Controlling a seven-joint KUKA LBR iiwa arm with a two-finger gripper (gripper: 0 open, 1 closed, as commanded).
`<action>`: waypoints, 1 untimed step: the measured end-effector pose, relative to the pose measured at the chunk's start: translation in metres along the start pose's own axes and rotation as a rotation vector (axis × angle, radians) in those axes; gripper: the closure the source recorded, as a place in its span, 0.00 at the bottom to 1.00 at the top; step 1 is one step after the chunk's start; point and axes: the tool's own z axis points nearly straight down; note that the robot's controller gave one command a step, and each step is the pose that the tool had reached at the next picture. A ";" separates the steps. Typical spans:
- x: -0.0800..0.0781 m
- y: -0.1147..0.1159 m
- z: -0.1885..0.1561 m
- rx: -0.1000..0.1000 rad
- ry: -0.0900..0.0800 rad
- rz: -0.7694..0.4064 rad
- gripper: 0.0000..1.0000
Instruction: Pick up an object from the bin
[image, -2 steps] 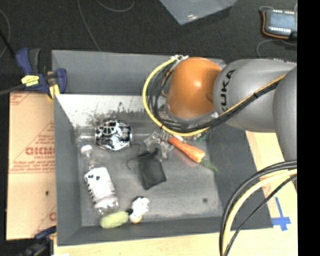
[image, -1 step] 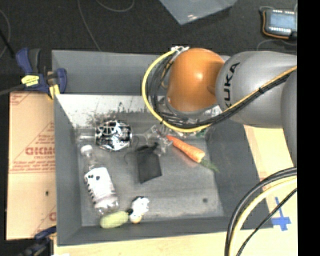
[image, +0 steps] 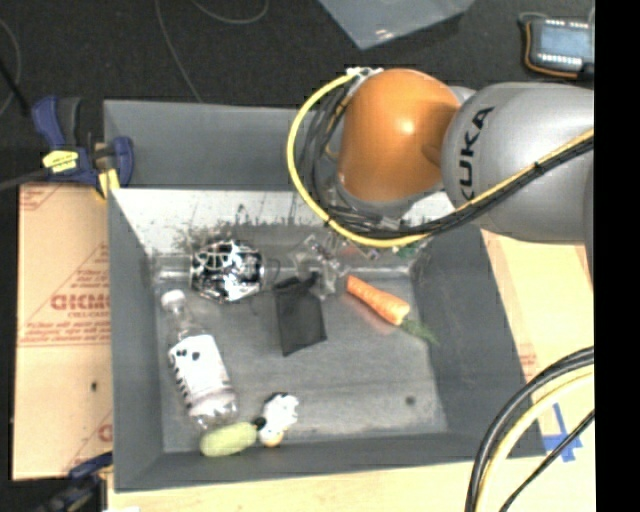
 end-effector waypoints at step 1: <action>-0.007 -0.007 0.018 0.012 -0.018 0.004 1.00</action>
Offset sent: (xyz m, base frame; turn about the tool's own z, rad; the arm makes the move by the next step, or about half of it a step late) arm -0.0098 -0.0153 0.1462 0.0221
